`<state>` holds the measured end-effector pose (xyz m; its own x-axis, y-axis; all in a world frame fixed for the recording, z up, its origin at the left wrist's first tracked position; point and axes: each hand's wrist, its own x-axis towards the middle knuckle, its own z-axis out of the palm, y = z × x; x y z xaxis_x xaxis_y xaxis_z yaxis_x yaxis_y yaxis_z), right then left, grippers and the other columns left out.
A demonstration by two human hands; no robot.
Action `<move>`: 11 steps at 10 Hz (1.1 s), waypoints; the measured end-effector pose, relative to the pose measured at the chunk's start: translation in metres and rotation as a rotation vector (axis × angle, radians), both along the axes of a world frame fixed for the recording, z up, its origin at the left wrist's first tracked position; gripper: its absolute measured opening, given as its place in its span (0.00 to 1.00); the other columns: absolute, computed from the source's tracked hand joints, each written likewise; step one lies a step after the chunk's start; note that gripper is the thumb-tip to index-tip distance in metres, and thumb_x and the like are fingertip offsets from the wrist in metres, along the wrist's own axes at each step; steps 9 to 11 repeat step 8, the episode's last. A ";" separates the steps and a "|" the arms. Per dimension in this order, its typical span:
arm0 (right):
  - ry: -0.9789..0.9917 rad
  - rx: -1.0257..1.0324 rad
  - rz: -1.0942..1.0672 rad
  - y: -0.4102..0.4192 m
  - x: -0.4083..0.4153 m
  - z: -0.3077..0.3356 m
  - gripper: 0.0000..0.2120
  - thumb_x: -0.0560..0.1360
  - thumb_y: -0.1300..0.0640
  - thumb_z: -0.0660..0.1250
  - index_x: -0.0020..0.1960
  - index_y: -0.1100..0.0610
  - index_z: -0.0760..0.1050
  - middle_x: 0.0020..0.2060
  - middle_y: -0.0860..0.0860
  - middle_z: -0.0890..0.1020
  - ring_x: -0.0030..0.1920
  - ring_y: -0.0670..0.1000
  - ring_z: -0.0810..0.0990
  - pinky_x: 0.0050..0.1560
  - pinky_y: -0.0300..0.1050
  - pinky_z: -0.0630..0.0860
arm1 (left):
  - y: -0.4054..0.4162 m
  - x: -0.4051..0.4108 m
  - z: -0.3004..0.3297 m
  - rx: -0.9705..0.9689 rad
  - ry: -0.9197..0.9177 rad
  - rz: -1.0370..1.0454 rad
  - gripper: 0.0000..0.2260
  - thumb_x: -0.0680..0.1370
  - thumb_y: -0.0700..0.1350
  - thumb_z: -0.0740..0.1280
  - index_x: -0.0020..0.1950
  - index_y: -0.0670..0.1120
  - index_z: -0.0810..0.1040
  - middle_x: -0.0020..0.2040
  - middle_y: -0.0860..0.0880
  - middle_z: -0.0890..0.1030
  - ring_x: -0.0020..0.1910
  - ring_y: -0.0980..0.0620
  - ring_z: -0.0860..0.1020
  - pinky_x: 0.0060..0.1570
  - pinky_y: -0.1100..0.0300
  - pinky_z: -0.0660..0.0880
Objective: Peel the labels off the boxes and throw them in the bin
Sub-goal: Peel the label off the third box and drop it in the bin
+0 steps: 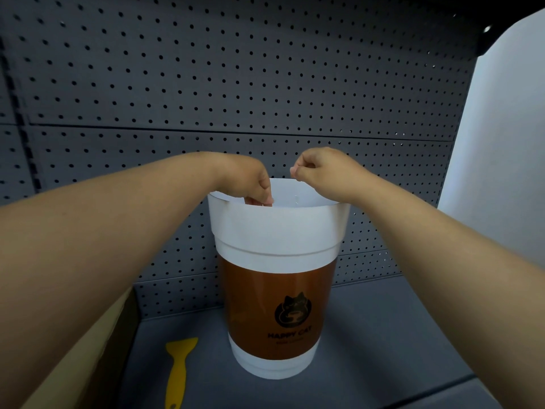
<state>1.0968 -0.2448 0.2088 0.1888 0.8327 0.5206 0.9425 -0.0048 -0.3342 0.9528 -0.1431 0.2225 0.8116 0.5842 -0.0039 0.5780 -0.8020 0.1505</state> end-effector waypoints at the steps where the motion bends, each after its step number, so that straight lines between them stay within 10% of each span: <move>1: -0.003 0.007 0.001 -0.001 0.000 0.000 0.13 0.77 0.51 0.60 0.50 0.59 0.77 0.46 0.49 0.79 0.43 0.50 0.74 0.37 0.37 0.67 | 0.001 -0.001 0.000 -0.016 -0.033 -0.004 0.05 0.76 0.51 0.67 0.43 0.54 0.81 0.42 0.56 0.83 0.42 0.61 0.79 0.50 0.62 0.69; 11: 0.066 0.101 0.003 -0.025 -0.016 0.006 0.14 0.78 0.50 0.59 0.48 0.60 0.77 0.37 0.44 0.76 0.35 0.45 0.72 0.32 0.38 0.66 | -0.019 -0.029 0.005 0.097 -0.378 0.059 0.15 0.79 0.55 0.59 0.39 0.49 0.79 0.39 0.55 0.78 0.37 0.58 0.75 0.36 0.64 0.69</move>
